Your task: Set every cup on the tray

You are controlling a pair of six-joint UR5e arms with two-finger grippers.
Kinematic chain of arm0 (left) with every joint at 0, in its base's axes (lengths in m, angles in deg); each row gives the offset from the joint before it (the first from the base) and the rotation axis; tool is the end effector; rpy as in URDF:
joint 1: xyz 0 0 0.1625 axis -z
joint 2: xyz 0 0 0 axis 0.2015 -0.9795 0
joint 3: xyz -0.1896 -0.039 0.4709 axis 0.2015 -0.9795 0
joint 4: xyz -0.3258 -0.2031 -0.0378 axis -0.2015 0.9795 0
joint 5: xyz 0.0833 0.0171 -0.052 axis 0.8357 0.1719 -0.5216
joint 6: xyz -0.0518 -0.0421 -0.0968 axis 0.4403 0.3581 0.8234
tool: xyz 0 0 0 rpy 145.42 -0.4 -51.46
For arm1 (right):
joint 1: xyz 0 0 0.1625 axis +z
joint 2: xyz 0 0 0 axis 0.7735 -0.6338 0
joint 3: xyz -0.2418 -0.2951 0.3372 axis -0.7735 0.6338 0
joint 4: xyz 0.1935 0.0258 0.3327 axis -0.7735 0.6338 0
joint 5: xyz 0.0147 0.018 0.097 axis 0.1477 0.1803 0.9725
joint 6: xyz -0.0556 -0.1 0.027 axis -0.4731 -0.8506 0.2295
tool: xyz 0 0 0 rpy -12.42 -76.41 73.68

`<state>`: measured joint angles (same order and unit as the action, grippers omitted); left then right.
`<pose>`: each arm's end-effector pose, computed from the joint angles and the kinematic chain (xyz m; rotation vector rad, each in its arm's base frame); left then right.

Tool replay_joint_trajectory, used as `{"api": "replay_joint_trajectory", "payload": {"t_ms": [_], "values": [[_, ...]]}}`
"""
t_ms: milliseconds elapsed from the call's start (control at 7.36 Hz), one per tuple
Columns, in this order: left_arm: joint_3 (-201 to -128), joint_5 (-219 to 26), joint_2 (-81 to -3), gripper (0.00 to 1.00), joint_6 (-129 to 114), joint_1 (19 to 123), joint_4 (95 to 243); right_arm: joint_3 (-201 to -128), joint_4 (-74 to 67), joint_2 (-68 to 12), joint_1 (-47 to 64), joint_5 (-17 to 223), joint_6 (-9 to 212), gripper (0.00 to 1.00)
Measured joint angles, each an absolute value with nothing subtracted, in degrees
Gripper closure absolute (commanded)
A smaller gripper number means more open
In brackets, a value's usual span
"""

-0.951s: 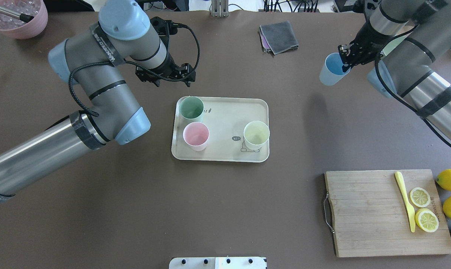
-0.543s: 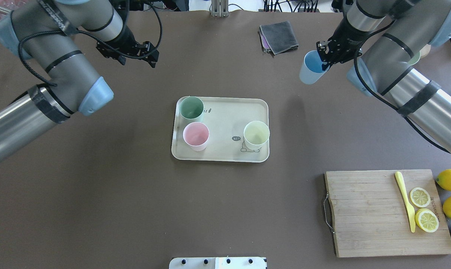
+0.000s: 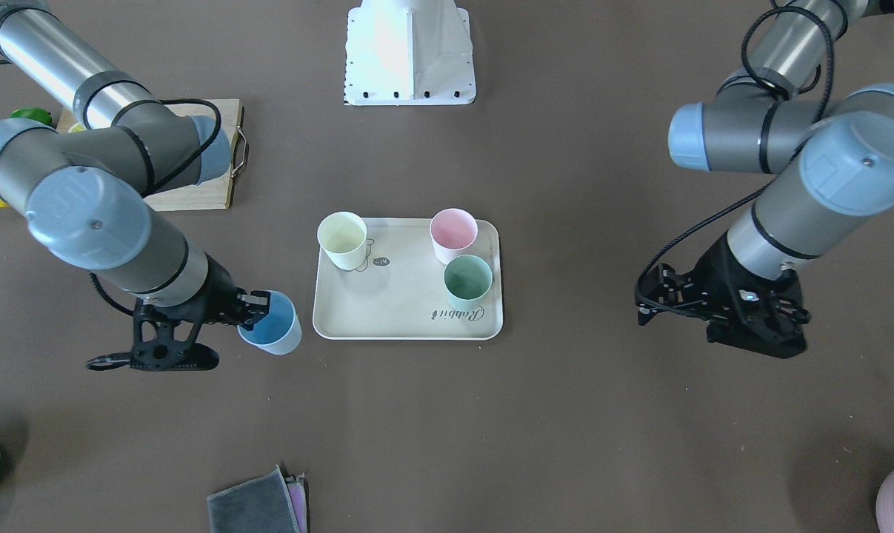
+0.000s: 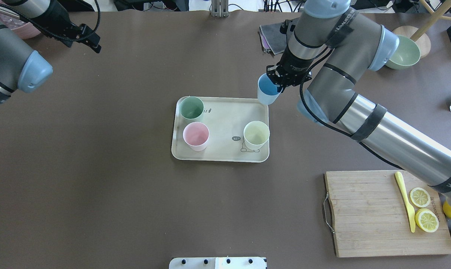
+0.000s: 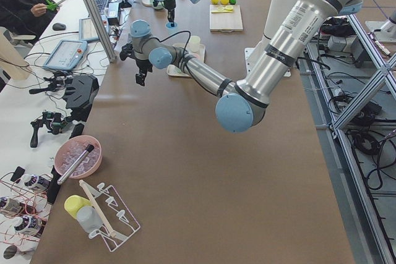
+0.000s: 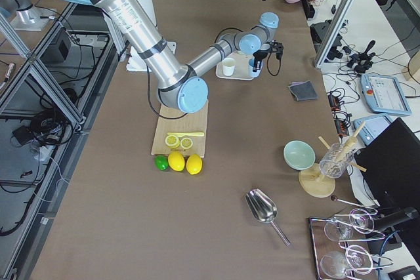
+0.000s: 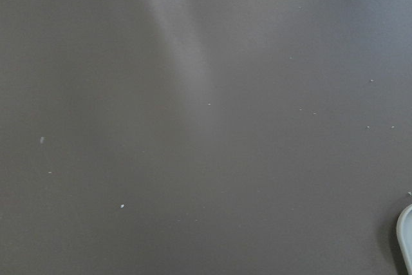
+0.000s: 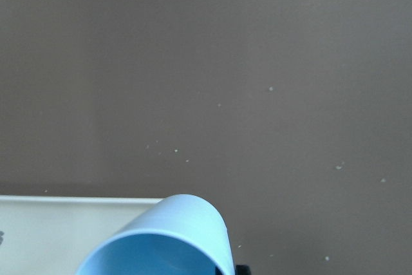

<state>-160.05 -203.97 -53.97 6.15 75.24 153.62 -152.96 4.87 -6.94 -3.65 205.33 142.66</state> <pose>0.2676 -0.6725 0.4339 0.2773 0.8840 0.1964 -0.4838 -0.6150 0.3621 -0.0532 -0.8669 0.0431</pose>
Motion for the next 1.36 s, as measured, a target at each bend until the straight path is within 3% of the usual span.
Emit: {"api": "replay_joint_trajectory", "payload": {"t_ms": [136,272,408,951,1359], "values": [[-160.1,-204.2,-53.4,0.02,5.3,75.8,153.6,-152.9,4.8,-6.2,-5.6,203.9,144.4,1.0],[-160.1,-204.3,-53.0,0.02,5.0,76.1,153.6,-152.8,4.5,-5.4,-6.7,203.3,145.2,0.92],[-160.1,-204.3,-52.6,0.02,4.9,76.3,153.6,-152.5,3.5,-5.0,-7.5,203.0,145.5,0.02],[-160.2,-204.3,-50.6,0.02,4.8,77.1,155.8,-152.9,2.1,-5.0,-6.0,204.8,145.5,0.0],[-161.4,-205.4,-47.9,0.02,-6.1,83.7,156.4,-160.7,11.3,-7.9,3.6,211.4,140.1,0.0]]}}
